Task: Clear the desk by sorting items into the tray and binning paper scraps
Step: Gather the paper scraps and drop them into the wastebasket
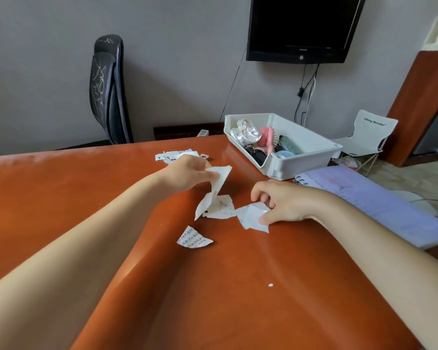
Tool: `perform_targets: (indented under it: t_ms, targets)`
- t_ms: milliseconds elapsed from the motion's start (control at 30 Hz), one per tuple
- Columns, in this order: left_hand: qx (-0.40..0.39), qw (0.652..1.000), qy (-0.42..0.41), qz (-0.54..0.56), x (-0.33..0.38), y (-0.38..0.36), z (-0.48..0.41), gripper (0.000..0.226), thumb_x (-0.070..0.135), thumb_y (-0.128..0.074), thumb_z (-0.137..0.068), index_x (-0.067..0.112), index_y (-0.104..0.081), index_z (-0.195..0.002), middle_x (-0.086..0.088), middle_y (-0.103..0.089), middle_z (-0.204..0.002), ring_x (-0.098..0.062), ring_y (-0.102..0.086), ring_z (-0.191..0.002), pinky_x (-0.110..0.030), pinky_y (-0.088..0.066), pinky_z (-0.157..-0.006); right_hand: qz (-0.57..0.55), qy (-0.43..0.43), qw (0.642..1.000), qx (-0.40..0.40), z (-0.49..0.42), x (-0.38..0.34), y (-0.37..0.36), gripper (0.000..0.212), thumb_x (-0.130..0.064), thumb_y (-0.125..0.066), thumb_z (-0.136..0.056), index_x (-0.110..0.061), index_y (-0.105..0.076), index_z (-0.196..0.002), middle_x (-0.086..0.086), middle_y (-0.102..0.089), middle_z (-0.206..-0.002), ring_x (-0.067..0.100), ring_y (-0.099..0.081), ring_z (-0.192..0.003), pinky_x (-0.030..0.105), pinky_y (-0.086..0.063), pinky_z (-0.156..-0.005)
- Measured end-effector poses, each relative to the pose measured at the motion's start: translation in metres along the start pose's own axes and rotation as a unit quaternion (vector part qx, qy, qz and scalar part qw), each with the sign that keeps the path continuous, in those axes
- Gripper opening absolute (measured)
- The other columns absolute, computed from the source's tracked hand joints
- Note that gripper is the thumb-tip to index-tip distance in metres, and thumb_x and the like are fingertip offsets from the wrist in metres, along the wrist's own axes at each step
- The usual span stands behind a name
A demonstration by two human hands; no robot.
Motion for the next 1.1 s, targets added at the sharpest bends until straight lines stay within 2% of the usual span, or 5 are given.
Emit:
perform_targets:
  t_ms: [167, 600, 800, 933, 1100]
  targets:
    - [-0.028, 0.999, 0.016, -0.016, -0.01, 0.006, 0.007, 0.021, 0.033, -0.06, -0.089, 0.02, -0.057, -0.073, 0.001, -0.059, -0.085, -0.022, -0.058, -0.095, -0.038, -0.047, -0.096, -0.024, -0.013, 0.999, -0.032, -0.006, -0.004, -0.003, 0.033, -0.02, -0.072, -0.077, -0.025, -0.052, -0.103, -0.007, -0.055, -0.088, 0.012, -0.053, -0.073, 0.032, -0.048, -0.074]
    - [0.109, 0.983, -0.022, 0.144, 0.004, 0.024, 0.006, 0.018, 0.027, -0.058, -0.091, 0.01, -0.063, -0.095, -0.005, -0.062, -0.108, -0.018, -0.058, -0.095, -0.023, -0.049, -0.076, -0.007, -0.026, 0.999, 0.026, 0.002, 0.002, 0.005, 0.013, -0.022, -0.062, -0.084, -0.019, -0.05, -0.079, -0.006, -0.041, -0.067, 0.011, -0.039, -0.059, 0.027, -0.027, -0.054]
    - [-0.035, 0.991, 0.086, -0.097, -0.043, -0.007, -0.023, 0.034, 0.037, -0.082, -0.068, 0.011, -0.065, -0.083, 0.002, -0.066, -0.101, -0.002, -0.056, -0.079, -0.017, -0.045, -0.08, -0.02, -0.038, 0.999, 0.029, 0.005, 0.002, 0.005, 0.021, -0.021, -0.061, -0.085, -0.004, -0.058, -0.097, 0.002, -0.047, -0.077, 0.015, -0.043, -0.067, 0.03, -0.03, -0.061]
    - [-0.115, 0.975, 0.012, -0.189, -0.025, -0.015, 0.01, 0.003, 0.027, -0.062, -0.089, 0.025, -0.059, -0.089, 0.006, -0.057, -0.102, -0.014, -0.055, -0.097, -0.027, -0.043, -0.086, -0.023, -0.039, 0.999, 0.025, 0.004, 0.002, 0.005, 0.014, -0.019, -0.061, -0.084, -0.009, -0.052, -0.08, 0.0, -0.042, -0.067, 0.015, -0.039, -0.06, 0.03, -0.027, -0.058]
    - [-0.164, 0.966, -0.033, -0.199, -0.013, -0.034, 0.016, 0.021, 0.029, -0.065, -0.087, 0.028, -0.054, -0.105, 0.006, -0.049, -0.119, -0.016, -0.048, -0.113, -0.032, -0.042, -0.1, -0.018, -0.032, 0.999, 0.027, 0.005, 0.0, 0.005, 0.017, -0.02, -0.06, -0.085, -0.014, -0.048, -0.075, -0.003, -0.041, -0.064, 0.013, -0.037, -0.057, 0.03, -0.026, -0.055]
Point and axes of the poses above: each hand's wrist, its own z-axis away from the middle knuckle, its own y-axis out of the back of the hand, x = y × z, the point moved 9 cm from there along -z, towards the middle knuckle
